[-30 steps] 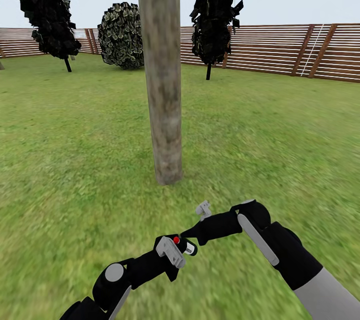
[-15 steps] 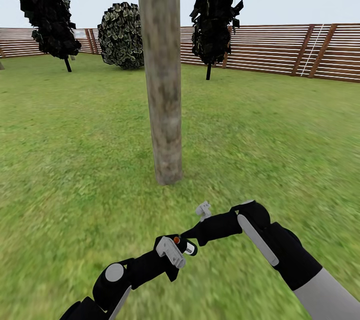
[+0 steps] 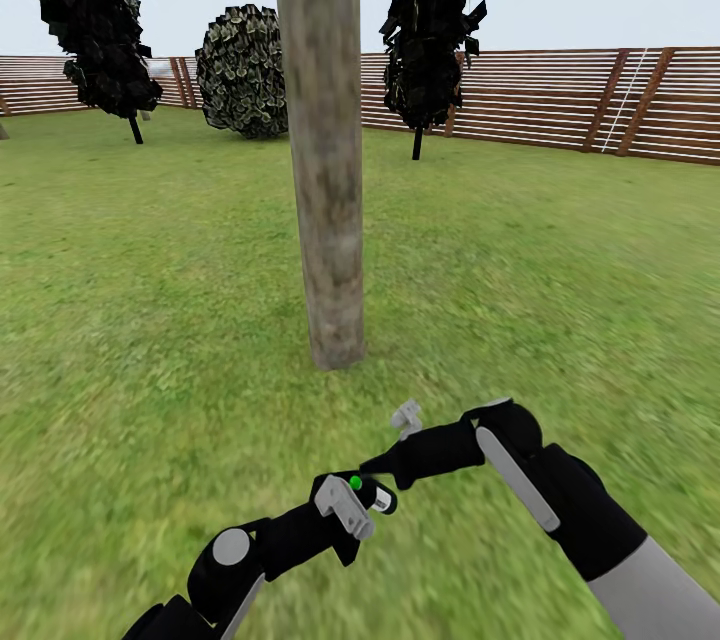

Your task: In the garden, pick up the pesticide atomizer on the floor and spray pesticide onto both trees until each tree trunk is fully covered.

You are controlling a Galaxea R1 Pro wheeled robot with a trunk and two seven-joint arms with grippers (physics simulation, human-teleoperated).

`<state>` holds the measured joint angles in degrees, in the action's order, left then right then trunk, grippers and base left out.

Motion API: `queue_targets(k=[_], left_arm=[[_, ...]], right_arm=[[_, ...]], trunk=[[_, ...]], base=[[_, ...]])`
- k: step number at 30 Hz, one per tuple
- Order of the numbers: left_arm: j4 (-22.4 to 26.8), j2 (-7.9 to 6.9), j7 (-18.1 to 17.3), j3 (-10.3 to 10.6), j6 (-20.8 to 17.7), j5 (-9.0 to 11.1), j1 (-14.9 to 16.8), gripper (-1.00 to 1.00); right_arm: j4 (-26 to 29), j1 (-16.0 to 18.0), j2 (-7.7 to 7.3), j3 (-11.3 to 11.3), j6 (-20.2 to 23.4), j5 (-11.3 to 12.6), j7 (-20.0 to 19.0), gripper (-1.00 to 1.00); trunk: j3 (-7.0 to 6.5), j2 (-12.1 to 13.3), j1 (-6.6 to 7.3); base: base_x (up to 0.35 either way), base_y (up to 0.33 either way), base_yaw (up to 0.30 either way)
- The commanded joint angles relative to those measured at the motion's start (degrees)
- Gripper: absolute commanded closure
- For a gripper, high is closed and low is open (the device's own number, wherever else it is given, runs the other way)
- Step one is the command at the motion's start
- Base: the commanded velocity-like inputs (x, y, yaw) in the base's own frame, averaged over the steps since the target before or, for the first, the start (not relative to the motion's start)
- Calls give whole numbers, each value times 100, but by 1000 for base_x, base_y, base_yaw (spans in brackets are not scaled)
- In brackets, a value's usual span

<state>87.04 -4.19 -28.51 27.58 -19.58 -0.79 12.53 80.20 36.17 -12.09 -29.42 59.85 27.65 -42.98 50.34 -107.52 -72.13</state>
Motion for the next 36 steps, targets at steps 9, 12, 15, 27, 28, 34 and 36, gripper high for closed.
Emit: queue_targets(k=[9,12,15,27,28,34,36], left_arm=[[8,-3,3,11,-28,-17,4,100],[-73,10,3,20,-28,-23,13,100],[-73,13,3,20,-28,-25,13,100],[-75,15,3,20,-26,-26,13,100],[-77,15,3,20,-25,-26,13,100],[-74,15,11,15,-30,-25,13,100],[-74,15,19,13,-35,-27,13,100]], right_arm=[[172,4,-60,11,15,342,-33,100],[516,13,-618,492,15,461,-26,100],[530,13,-620,490,15,461,-26,100],[549,13,-684,498,15,465,-26,100],[549,13,-695,501,15,462,-24,100],[577,3,-714,909,15,392,488,100],[657,-5,-713,1092,15,383,977,100]], trunk=[[5,-2,1],[5,-2,1],[5,-2,1],[5,-2,1],[5,-2,1],[5,-2,1],[5,-2,1]], base=[[0,0,0],[0,0,0],[0,0,0],[0,0,0],[0,0,0],[0,0,0],[0,0,0]])
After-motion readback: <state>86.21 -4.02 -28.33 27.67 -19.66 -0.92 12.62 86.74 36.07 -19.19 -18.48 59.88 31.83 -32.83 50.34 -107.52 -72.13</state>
